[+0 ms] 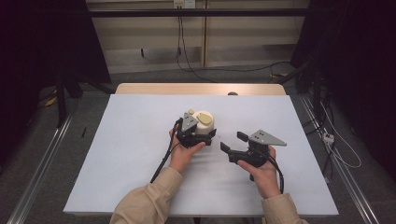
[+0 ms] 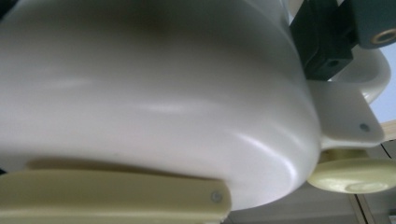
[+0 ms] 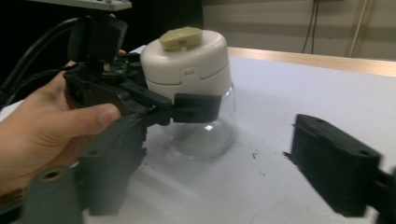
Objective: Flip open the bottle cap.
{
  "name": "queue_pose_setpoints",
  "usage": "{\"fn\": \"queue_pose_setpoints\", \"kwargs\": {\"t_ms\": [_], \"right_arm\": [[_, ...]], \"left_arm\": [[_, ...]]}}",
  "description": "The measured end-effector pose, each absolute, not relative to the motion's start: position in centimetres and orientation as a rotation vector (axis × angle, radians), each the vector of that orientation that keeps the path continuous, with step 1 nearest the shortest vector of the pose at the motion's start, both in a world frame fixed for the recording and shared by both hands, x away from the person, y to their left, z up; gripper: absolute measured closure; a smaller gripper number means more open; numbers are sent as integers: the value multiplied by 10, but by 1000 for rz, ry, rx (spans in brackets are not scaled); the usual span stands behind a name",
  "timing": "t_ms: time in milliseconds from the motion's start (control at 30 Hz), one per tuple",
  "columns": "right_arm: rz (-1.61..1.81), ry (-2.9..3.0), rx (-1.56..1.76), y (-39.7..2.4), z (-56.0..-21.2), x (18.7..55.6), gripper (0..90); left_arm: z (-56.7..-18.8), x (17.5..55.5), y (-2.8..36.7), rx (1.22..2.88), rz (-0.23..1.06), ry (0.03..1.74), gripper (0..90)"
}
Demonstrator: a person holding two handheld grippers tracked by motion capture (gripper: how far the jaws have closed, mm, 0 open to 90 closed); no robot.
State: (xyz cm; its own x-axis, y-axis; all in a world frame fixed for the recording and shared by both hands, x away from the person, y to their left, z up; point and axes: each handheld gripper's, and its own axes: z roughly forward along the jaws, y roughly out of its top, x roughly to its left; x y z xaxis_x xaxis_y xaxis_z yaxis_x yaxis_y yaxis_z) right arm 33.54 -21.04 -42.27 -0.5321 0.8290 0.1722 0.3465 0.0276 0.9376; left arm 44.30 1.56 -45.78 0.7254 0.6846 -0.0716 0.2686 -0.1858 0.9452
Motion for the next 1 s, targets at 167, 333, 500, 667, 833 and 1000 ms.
{"fn": "queue_pose_setpoints", "kwargs": {"t_ms": [167, 333, 500, 667, 833, 1000], "right_arm": [[1518, 1910, 1168, -209, -419, 338, 366], [1519, 1923, 1147, -208, -416, 343, 516], [1517, 1958, 1115, -204, -411, 347, 577], [1507, 1971, 1110, -202, -407, 351, 638], [1481, 1993, 1124, -201, -404, 354, 688], [1500, 1987, 1121, -199, -404, 359, 719]], "left_arm": [[-458, 443, 16, 1769, 446, 754, 48], [-458, 443, 15, 1769, 448, 755, 48], [-458, 443, 16, 1771, 447, 756, 48], [-458, 443, 15, 1767, 441, 759, 48], [-458, 443, 15, 1768, 442, 759, 48], [-457, 444, 16, 1776, 446, 756, 48]]}}
